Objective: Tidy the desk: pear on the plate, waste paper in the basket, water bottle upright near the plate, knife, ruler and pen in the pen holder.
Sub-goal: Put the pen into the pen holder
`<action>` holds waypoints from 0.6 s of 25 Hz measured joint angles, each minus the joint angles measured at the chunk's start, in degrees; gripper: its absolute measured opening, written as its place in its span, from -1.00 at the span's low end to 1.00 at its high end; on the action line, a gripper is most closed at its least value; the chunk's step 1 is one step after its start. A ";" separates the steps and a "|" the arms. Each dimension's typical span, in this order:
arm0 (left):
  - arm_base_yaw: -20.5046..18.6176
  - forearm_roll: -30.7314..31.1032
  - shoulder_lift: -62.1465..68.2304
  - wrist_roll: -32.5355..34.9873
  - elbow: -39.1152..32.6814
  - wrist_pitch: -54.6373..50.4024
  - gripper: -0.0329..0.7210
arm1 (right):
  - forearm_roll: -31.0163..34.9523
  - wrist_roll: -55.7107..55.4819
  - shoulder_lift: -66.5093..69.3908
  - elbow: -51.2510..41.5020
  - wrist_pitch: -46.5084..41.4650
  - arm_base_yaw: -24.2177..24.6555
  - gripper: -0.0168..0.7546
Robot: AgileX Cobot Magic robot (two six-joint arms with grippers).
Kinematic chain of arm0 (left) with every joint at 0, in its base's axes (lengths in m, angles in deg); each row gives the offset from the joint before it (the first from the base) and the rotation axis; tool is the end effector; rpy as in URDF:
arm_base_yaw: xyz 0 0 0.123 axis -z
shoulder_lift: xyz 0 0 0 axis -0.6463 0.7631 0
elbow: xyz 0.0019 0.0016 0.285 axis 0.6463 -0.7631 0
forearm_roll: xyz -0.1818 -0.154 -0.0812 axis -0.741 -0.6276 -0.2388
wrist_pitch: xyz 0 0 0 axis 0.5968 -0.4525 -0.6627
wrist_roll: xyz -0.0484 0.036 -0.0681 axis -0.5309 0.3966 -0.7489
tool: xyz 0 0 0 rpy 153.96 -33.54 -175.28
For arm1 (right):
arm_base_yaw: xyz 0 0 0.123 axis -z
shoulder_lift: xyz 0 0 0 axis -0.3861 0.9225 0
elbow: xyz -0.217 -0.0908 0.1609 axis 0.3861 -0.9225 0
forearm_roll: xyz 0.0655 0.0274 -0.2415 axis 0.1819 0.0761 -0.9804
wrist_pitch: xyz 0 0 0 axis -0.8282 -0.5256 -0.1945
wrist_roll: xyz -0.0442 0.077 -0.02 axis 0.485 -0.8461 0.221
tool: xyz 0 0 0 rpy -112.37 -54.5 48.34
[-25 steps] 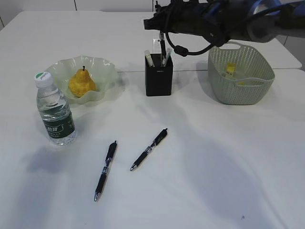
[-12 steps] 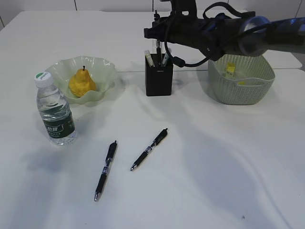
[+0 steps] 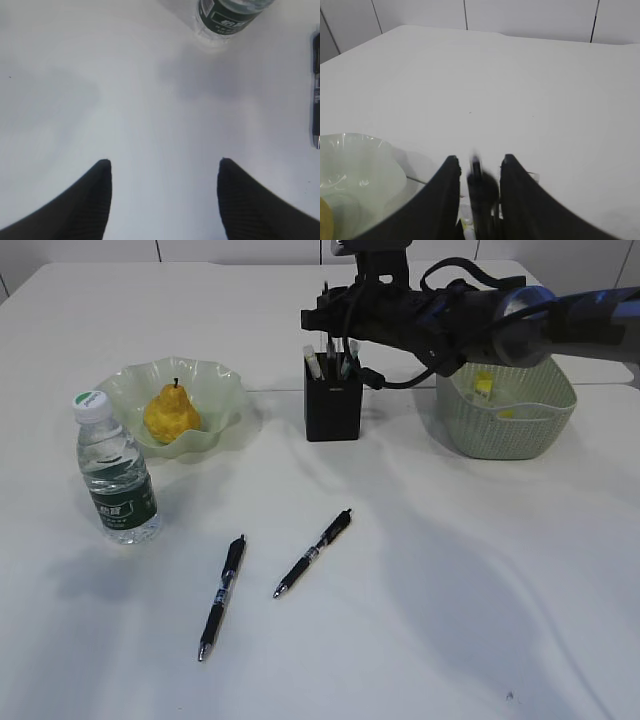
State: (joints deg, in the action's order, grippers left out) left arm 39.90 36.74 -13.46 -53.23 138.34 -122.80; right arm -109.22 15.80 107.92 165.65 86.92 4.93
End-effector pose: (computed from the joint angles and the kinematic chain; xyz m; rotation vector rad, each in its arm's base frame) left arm 0.2214 -0.0064 0.2769 -0.0064 2.7188 -0.1200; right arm 0.5273 0.1755 0.2066 -0.3190 1.7932 0.2888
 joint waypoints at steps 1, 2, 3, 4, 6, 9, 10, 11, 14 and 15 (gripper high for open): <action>0.00 0.00 0.00 0.00 0.00 0.00 0.32 | 0.14 -0.13 0.00 0.00 0.00 0.00 -0.39; 0.00 0.00 0.00 0.00 0.00 0.00 0.32 | 0.43 -0.72 0.00 0.00 0.00 0.00 -0.35; 0.00 0.00 0.00 0.00 0.00 0.00 0.32 | 0.55 -1.42 0.00 0.00 0.00 0.00 -0.32; 0.00 0.00 0.00 0.00 0.00 0.00 0.32 | 0.69 -2.29 0.00 0.00 -0.16 0.00 -0.31; 0.00 0.00 0.00 0.00 0.00 0.00 0.32 | 0.84 -3.40 0.00 0.13 -1.23 0.00 -0.30; 0.00 0.00 0.00 0.00 0.00 0.00 0.32 | 1.03 -3.87 -0.23 0.13 -3.95 0.00 -0.30; 0.00 0.00 0.00 0.00 0.00 0.00 0.32 | 1.03 -3.87 -0.52 0.13 -5.15 0.00 -0.30; 0.00 0.00 0.00 0.00 0.00 0.00 0.32 | 1.03 -3.90 -0.97 0.13 -6.61 0.00 -0.30; 0.00 0.00 0.00 0.00 0.00 0.00 0.32 | 1.03 -4.00 -2.92 0.13 -11.67 0.00 -0.30; 0.00 0.00 0.00 0.00 0.00 0.00 0.32 | 1.03 -4.00 -3.61 0.13 -13.27 0.00 -0.29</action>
State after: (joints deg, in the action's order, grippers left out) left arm 39.90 36.74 -13.46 -53.23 138.34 -122.80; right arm -108.19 11.80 104.31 165.78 73.65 4.93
